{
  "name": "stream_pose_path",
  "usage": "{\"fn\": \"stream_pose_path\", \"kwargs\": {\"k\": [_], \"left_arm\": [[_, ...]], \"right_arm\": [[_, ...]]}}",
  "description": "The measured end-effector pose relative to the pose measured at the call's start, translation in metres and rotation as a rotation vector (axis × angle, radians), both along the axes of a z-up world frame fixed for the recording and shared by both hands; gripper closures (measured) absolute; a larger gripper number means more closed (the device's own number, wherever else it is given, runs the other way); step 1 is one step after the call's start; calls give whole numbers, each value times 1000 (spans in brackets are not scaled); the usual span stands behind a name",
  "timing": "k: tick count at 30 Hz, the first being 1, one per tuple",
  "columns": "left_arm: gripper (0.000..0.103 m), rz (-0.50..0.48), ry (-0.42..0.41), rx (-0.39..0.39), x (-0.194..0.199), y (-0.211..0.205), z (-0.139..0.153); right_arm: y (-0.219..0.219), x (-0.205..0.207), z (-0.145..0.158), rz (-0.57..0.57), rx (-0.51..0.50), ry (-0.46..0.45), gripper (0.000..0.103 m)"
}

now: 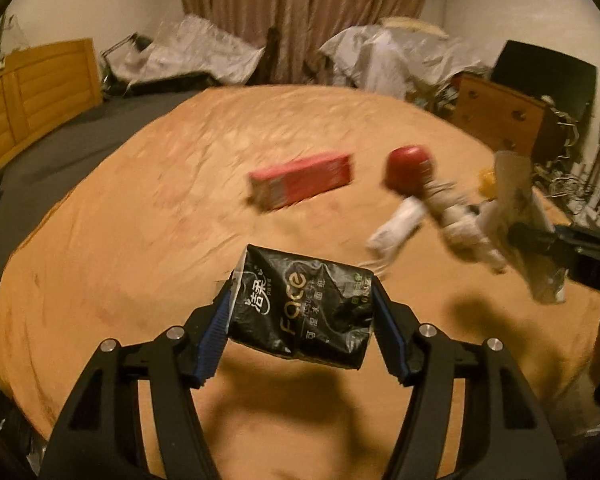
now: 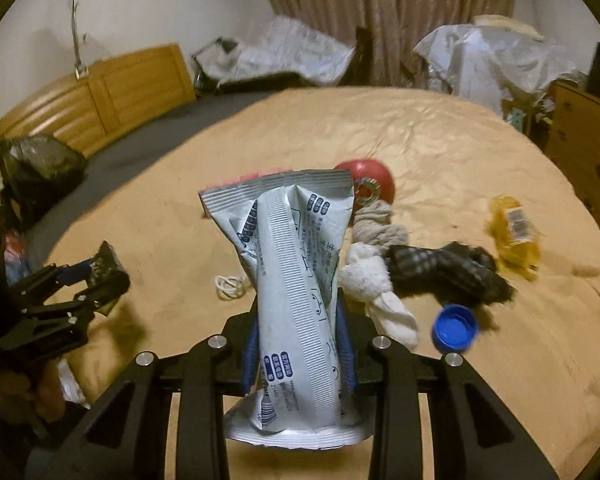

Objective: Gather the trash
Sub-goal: 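Carry the black wrapper and white-blue packet over the white bucket with both tools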

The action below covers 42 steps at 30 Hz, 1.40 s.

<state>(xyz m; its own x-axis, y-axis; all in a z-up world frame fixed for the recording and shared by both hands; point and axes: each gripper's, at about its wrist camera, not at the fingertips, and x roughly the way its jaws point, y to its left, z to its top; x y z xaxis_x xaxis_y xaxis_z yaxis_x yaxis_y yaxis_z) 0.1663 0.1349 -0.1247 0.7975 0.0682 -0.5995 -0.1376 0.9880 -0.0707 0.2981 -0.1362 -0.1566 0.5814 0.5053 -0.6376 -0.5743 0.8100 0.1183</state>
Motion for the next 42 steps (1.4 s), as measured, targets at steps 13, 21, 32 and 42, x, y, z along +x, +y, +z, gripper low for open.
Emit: {"fn": "stream_pose_path", "kwargs": {"k": [13, 21, 32, 42], "left_arm": [[41, -56, -110, 40, -19, -73, 54], [41, -22, -212, 82, -42, -102, 85], [41, 11, -306, 126, -71, -137, 104], [41, 24, -340, 143, -80, -146, 112]], "right_arm": [[-64, -58, 45, -125, 107, -97, 70], [-90, -109, 71, -192, 150, -185, 70], [-112, -182, 94, -322, 107, -325, 69], [-125, -206, 100, -332, 129, -347, 69]]}}
